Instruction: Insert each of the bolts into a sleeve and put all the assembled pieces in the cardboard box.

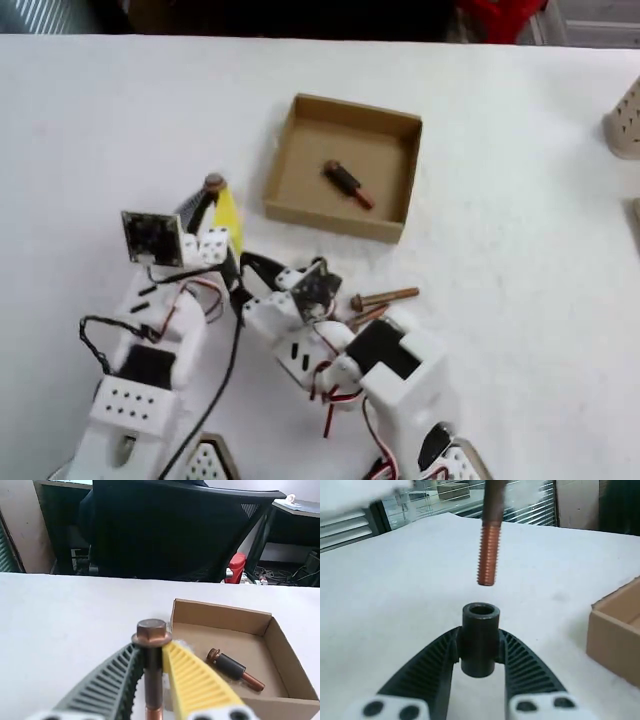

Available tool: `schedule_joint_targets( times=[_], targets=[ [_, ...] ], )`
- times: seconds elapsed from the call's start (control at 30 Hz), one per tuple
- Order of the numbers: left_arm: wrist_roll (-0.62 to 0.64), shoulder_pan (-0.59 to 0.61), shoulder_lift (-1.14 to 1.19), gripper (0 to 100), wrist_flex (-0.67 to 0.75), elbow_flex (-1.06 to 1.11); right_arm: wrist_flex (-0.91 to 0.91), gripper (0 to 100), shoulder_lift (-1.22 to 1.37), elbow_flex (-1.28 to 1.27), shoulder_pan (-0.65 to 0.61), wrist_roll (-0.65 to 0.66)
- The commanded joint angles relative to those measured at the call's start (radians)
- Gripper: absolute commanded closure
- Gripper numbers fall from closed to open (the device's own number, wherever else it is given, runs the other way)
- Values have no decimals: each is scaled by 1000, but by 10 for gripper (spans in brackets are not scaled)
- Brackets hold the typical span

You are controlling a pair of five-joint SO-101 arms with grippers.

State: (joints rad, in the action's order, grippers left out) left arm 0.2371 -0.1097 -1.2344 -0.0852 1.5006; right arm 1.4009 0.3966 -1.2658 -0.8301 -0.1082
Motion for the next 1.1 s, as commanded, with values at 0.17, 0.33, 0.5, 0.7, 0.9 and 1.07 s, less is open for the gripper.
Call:
schedule_joint_targets(
  times=[0.17, 0.33, 0.5, 0.7, 0.9, 1.07],
  targets=[
    [28, -16, -101, 980, 52, 29, 22, 983, -4, 25, -1, -6],
    [25, -30, -104, 980, 89, 71, 22, 983, -4, 23, -1, -6],
    [25, -50, -102, 980, 89, 72, 22, 983, -4, 23, -1, -6],
    [25, -51, -104, 980, 87, 110, 22, 983, -4, 23, -1, -6],
    [23, -50, -104, 980, 87, 112, 22, 983, -4, 23, -1, -6],
    [23, -50, -104, 980, 78, 103, -8, 983, -12, 21, -2, -6]
  ],
)
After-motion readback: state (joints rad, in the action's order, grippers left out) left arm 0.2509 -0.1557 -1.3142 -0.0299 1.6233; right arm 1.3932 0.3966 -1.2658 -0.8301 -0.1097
